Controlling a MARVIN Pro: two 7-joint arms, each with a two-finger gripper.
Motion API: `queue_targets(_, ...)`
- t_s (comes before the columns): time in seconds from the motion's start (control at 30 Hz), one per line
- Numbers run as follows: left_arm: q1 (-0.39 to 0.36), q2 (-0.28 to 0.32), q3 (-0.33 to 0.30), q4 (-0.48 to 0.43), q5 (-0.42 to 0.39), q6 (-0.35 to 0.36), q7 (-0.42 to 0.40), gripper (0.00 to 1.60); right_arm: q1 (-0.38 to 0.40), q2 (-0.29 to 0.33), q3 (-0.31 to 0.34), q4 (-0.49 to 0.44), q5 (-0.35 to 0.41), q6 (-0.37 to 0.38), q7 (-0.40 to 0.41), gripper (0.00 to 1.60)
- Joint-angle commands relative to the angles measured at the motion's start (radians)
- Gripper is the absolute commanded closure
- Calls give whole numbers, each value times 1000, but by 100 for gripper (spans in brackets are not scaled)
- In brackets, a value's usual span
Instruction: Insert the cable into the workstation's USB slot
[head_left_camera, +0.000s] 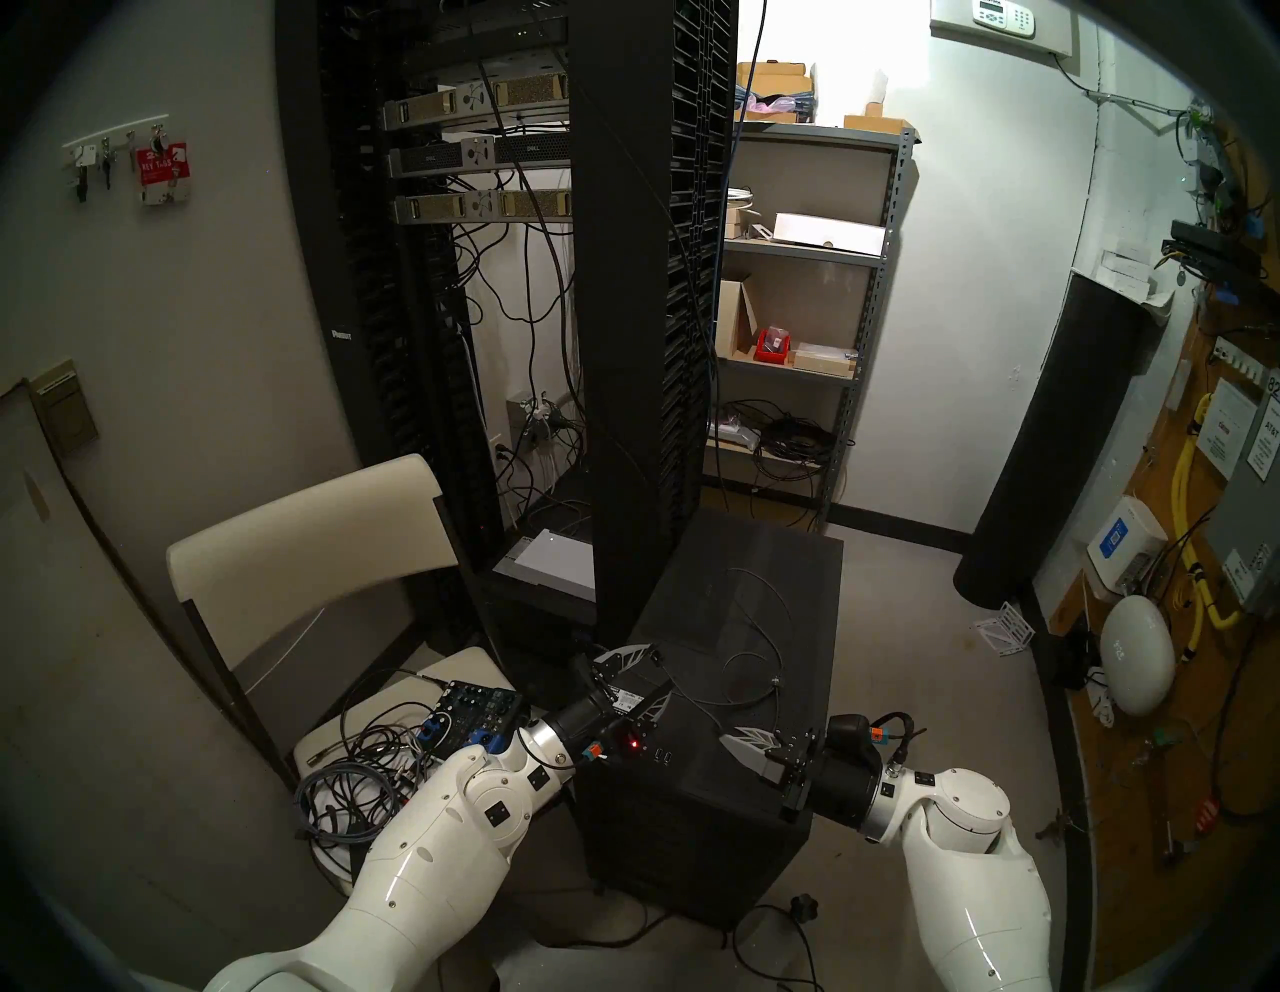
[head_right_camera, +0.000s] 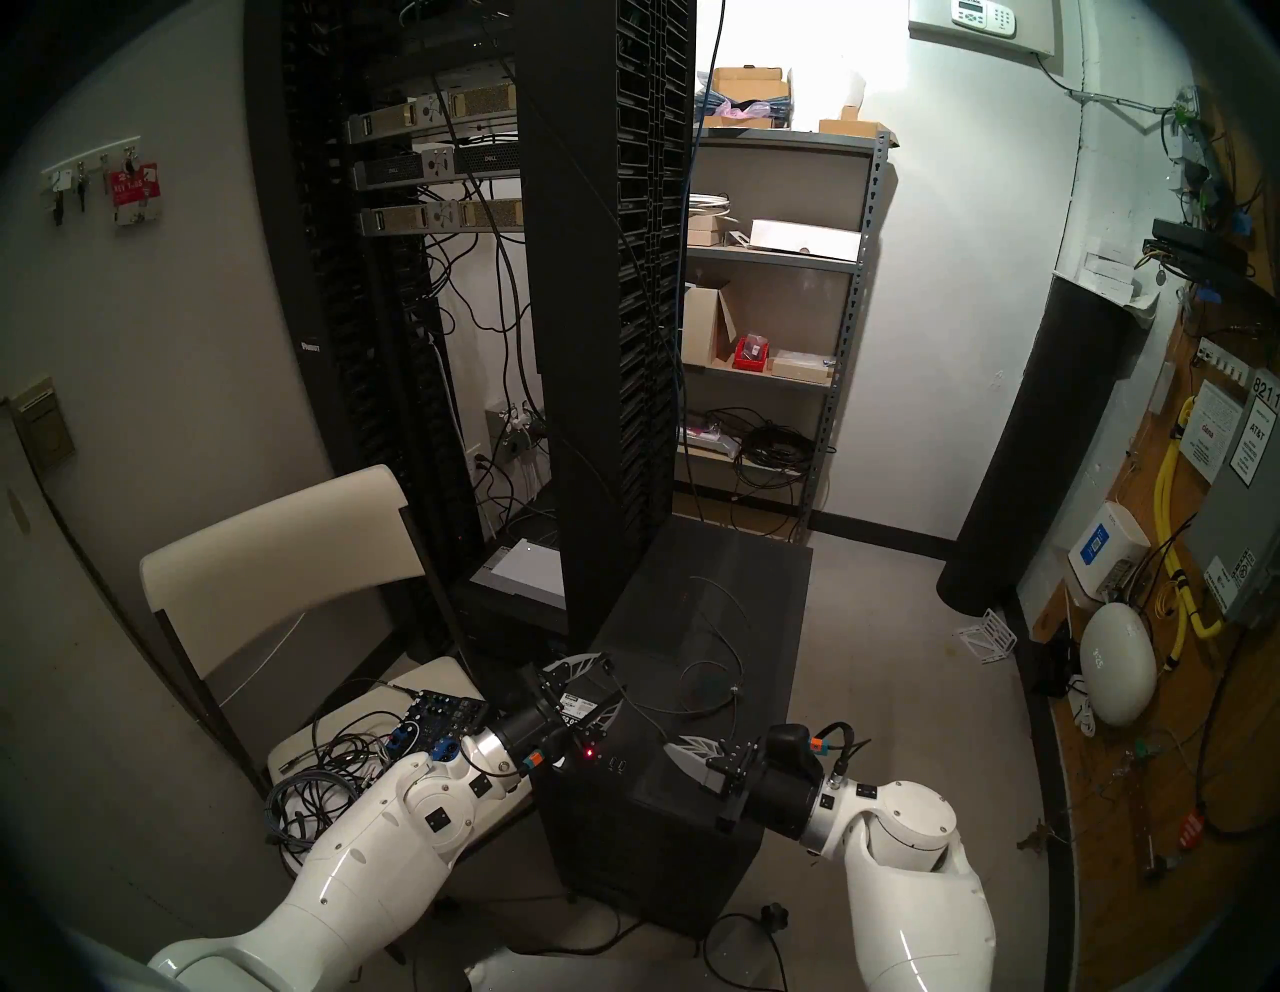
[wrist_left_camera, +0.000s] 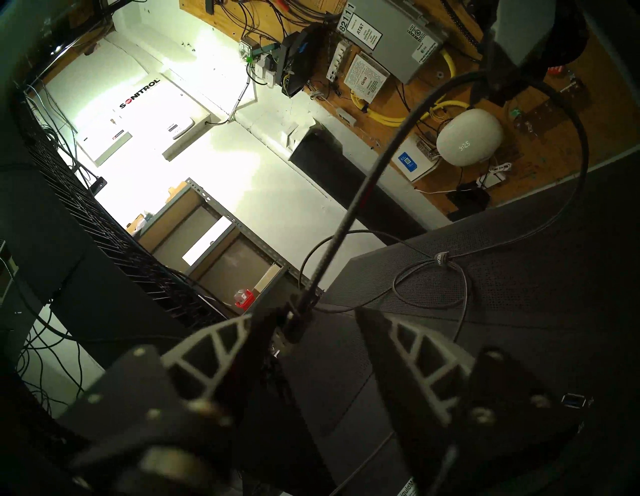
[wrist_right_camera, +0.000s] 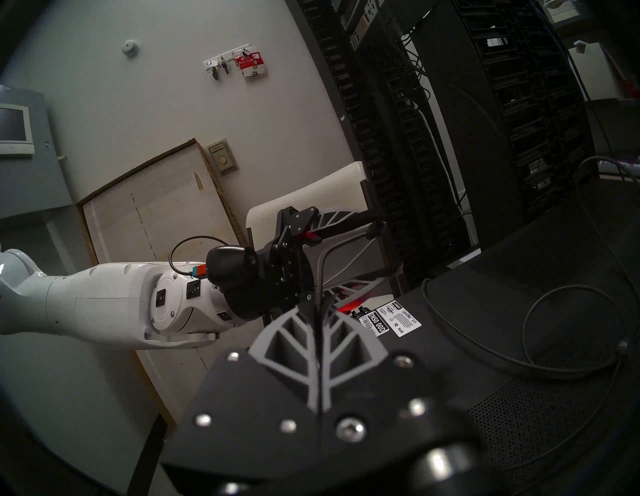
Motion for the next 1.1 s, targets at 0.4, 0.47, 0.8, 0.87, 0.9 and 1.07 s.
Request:
queue_targets(0.4, -10, -13, -3, -13, 9, -24, 37, 58, 3, -4, 4, -15, 2, -9, 2, 160)
queue_targets(0.47, -10, -12, -2, -13, 13, -25, 40, 52, 3, -4, 4, -13, 2, -9, 3, 160)
queue_targets(0.8, -4, -15, -2, -24, 11, -31, 40, 49, 5, -5, 4, -10, -2, -13, 0, 160)
queue_targets(0.87, -2, -16, -2, -25, 12, -32, 41, 49, 7, -5, 4, -8, -2, -13, 0, 160)
queue_targets(0.9, -2, -15, -1, -26, 15, -33, 42, 50, 7, -5, 3, -7, -2, -13, 1, 160)
queue_targets(1.07, -1, -14, 0, -28, 16, -33, 40, 63, 8, -6, 3, -5, -3, -13, 1, 160)
